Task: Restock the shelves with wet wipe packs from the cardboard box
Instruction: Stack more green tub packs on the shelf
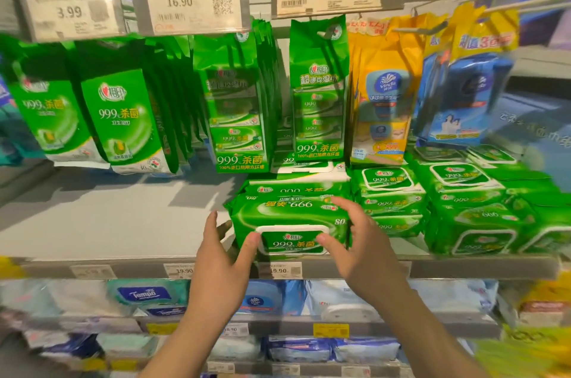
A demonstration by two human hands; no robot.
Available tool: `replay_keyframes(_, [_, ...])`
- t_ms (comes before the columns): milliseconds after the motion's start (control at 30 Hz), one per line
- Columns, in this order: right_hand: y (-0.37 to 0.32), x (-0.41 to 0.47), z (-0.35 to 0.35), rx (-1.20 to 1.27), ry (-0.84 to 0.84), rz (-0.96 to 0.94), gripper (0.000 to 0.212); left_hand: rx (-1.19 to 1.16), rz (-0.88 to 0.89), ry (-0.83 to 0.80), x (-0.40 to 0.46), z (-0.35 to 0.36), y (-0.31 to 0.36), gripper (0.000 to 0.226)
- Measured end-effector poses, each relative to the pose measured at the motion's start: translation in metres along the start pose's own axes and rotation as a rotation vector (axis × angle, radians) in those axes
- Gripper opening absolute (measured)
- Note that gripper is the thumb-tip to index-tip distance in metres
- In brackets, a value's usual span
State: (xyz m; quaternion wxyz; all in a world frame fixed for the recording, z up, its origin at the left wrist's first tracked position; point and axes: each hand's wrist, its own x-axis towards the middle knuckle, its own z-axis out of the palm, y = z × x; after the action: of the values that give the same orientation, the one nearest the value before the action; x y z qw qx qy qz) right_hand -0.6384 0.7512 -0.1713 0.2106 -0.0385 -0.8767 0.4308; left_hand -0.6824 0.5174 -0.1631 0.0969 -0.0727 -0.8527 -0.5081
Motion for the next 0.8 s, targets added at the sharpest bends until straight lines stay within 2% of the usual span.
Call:
replay_keyframes(200, [-0.009,-0.033,0.018,0.085,0.170,0.078,0.071,0.070,0.013,0.005,-0.054,-0.031,-0.029,0.071])
replay_keyframes(300, [-0.025,-0.055,0.029,0.146,0.208,0.167,0.067,0.108,0.015,-0.009,-0.076,-0.053,-0.043,0.069])
replay_keyframes(400, [-0.054,-0.084,0.049,0.120,0.267,0.203,0.057,0.154,0.008,-0.020,-0.101,-0.083,-0.060,0.078])
replay_keyframes(567, [-0.117,-0.149,0.109,0.063,0.084,0.169,0.042,0.273,-0.022,0.074,-0.162,-0.162,-0.097,0.083])
replay_keyframes(800, [-0.226,-0.245,0.226,0.060,-0.331,0.032,0.039,0.400,-0.265,0.281,-0.278,-0.307,-0.152,0.076])
